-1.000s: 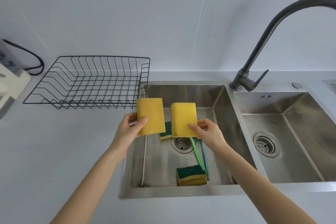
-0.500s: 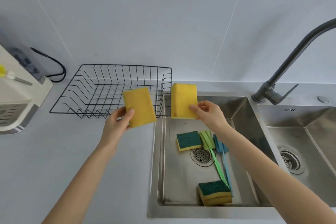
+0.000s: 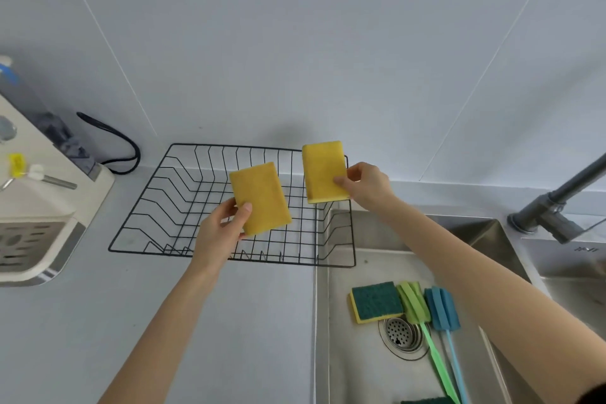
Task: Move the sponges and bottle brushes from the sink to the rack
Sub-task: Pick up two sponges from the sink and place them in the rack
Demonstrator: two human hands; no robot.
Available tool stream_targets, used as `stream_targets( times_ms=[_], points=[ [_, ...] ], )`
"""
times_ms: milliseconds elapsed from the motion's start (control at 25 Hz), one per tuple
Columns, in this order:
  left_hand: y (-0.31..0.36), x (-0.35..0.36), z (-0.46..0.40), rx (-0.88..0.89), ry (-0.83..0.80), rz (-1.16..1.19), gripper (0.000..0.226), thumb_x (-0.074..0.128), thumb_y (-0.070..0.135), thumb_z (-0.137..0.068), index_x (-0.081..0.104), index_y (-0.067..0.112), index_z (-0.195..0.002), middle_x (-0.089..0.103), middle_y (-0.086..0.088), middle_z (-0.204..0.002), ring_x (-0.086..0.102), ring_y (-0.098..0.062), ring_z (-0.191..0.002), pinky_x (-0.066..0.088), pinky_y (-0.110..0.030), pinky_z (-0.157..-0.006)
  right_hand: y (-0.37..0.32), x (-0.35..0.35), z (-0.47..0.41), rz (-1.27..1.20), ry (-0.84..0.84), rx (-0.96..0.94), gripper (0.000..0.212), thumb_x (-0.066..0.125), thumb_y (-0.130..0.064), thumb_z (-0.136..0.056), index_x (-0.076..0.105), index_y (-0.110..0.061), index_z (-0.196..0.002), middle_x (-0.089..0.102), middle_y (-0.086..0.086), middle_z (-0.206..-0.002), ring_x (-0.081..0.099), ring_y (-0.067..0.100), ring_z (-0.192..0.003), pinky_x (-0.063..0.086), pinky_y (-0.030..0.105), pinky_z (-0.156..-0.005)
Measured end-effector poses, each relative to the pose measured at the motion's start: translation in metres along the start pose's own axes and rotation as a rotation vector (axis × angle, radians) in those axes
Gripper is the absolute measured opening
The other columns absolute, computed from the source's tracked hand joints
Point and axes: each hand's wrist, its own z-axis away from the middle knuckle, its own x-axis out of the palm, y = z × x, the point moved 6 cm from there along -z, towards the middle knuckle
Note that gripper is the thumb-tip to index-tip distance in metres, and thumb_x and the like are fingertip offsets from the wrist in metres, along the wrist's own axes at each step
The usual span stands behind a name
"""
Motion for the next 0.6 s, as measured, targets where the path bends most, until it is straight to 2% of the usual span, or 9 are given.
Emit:
stream_targets(
  times_ms=[80, 160, 200, 280, 320, 440, 520, 600],
  points=[
    [-0.003, 0.0, -0.011, -0.016, 0.007, -0.007, 0.041, 0.052, 0.03, -0.089, 0.05, 0.012, -0.125, 0.056, -0.002, -0.114, 0.057, -0.002, -0.083, 0.048, -0.021, -0.074, -0.008, 0.014, -0.015, 0.077, -0.029, 0.014, 0.037, 0.056, -0.025, -0.09, 0.055, 0.001, -0.116, 0.061, 0.016, -0.114, 0.054, 0.028, -0.103, 0.043, 0.031, -0.085],
    [-0.004, 0.0, -0.019, -0.016, 0.01, -0.01, 0.039, 0.052, 0.029, -0.089, 0.052, 0.012, -0.123, 0.057, -0.002, -0.111, 0.057, -0.001, -0.083, 0.048, -0.02, -0.073, -0.008, 0.029, -0.028, 0.129, -0.087, 0.056, 0.031, 0.056, -0.026, -0.089, 0.056, 0.002, -0.103, 0.059, 0.014, -0.093, 0.057, 0.028, -0.092, 0.048, 0.035, -0.087],
    [-0.005, 0.0, -0.022, -0.015, 0.011, -0.019, 0.037, 0.052, 0.029, -0.089, 0.052, 0.012, -0.122, 0.057, -0.003, -0.111, 0.057, -0.002, -0.083, 0.049, -0.021, -0.074, -0.006, 0.037, -0.034, 0.159, -0.126, 0.073, 0.027, 0.056, -0.026, -0.089, 0.053, -0.001, -0.095, 0.058, 0.01, -0.082, 0.061, 0.028, -0.088, 0.05, 0.036, -0.083],
    [-0.008, -0.001, -0.028, -0.023, 0.015, -0.041, 0.038, 0.052, 0.029, -0.089, 0.053, 0.011, -0.122, 0.058, -0.003, -0.11, 0.057, -0.002, -0.083, 0.049, -0.019, -0.073, -0.003, 0.05, -0.042, 0.22, -0.184, 0.094, 0.021, 0.056, -0.027, -0.089, 0.048, -0.008, -0.086, 0.057, 0.006, -0.068, 0.064, 0.026, -0.076, 0.047, 0.026, -0.062],
    [-0.01, -0.002, -0.03, -0.027, 0.019, -0.048, 0.038, 0.052, 0.029, -0.089, 0.053, 0.011, -0.122, 0.058, -0.003, -0.11, 0.057, -0.002, -0.083, 0.048, -0.017, -0.07, -0.002, 0.055, -0.046, 0.25, -0.196, 0.092, 0.022, 0.055, -0.027, -0.089, 0.046, -0.01, -0.079, 0.059, 0.008, -0.07, 0.064, 0.026, -0.075, 0.041, 0.022, -0.055],
    [-0.014, 0.0, -0.034, -0.035, 0.01, -0.058, 0.039, 0.051, 0.028, -0.089, 0.052, 0.01, -0.124, 0.057, -0.003, -0.11, 0.057, -0.003, -0.084, 0.048, -0.014, -0.067, -0.002, 0.065, -0.055, 0.39, -0.179, 0.059, 0.036, 0.055, -0.022, -0.087, 0.033, -0.013, -0.061, 0.062, 0.015, -0.088, 0.064, 0.031, -0.093, 0.035, 0.021, -0.049],
    [-0.017, 0.0, -0.036, -0.047, 0.007, -0.057, 0.041, 0.052, 0.028, -0.089, 0.051, 0.01, -0.126, 0.056, -0.003, -0.112, 0.058, -0.012, -0.089, 0.047, -0.015, -0.068, -0.005, 0.07, -0.057, 0.483, -0.168, 0.036, 0.033, 0.053, -0.015, -0.088, 0.033, -0.01, -0.062, 0.054, 0.012, -0.078, 0.06, 0.033, -0.087, 0.032, 0.022, -0.045],
    [-0.019, 0.001, -0.038, -0.06, 0.007, -0.056, 0.041, 0.051, 0.028, -0.089, 0.05, 0.011, -0.126, 0.056, -0.003, -0.113, 0.058, -0.014, -0.091, 0.047, -0.016, -0.068, -0.008, 0.075, -0.057, 0.567, -0.157, 0.002, 0.015, 0.05, -0.009, -0.09, 0.042, -0.004, -0.077, 0.051, 0.01, -0.079, 0.052, 0.032, -0.083, 0.031, 0.024, -0.045]
  ],
)
